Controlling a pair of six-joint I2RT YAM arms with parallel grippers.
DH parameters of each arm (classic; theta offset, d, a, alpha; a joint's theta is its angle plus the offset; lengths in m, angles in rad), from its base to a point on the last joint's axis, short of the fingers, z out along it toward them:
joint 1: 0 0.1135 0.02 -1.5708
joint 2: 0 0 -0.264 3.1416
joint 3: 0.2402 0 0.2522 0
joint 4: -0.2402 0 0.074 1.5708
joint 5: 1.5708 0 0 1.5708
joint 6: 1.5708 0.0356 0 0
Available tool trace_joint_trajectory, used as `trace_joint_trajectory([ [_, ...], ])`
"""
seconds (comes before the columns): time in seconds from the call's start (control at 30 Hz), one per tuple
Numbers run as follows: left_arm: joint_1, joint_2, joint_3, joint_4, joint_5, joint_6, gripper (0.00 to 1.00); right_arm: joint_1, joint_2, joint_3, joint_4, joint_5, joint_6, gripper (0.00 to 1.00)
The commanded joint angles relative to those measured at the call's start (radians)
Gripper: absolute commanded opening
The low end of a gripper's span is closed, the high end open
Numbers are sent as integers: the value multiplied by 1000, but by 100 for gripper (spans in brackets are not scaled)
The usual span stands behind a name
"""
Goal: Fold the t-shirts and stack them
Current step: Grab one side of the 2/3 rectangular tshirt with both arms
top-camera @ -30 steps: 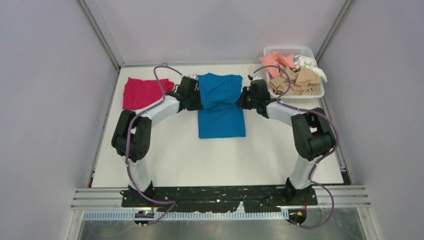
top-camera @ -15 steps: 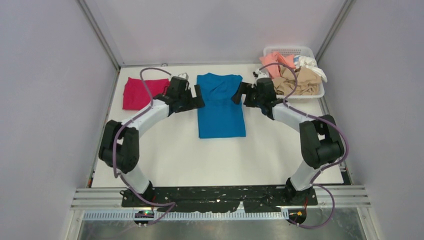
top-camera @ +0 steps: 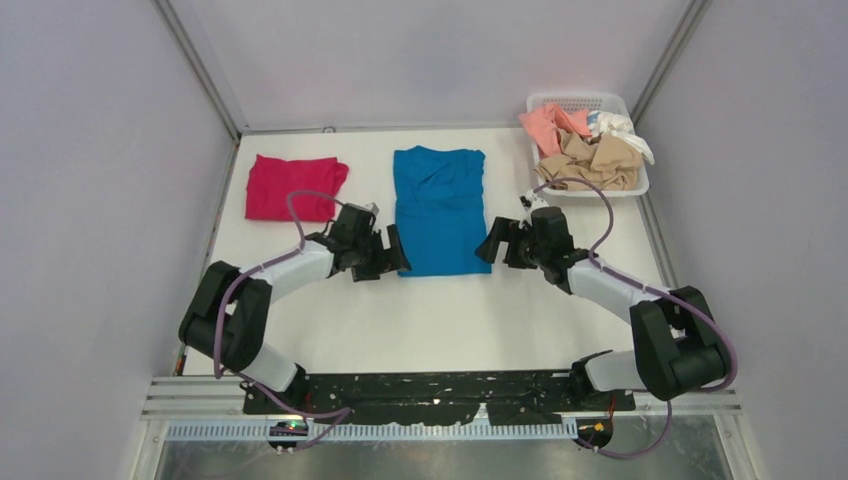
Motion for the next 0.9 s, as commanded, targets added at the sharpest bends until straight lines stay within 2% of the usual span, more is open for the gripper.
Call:
trace_joint_trajectory([
  [0.0, -34, -1, -5, 75, 49, -54, 80, -3, -67, -46, 10, -32, 10, 96],
  [0.17, -70, 7, -26, 66, -5, -83, 63, -3, -69, -112, 36, -74, 41, 100],
  [0.4, -75, 60, 12, 56, -61, -97, 47, -3, -52, -140, 53, -89, 61, 92],
  [0.67, -77, 110, 37, 50, -83, -104, 41, -2, 26, -147, 128, -121, 93, 82],
  [0.8, -76, 147, 65, 50, -68, -104, 33, -3, 69, -137, 159, -131, 108, 78],
  [0.87, -77, 163, 83, 49, -68, -100, 22, -3, 84, -130, 166, -126, 112, 76],
])
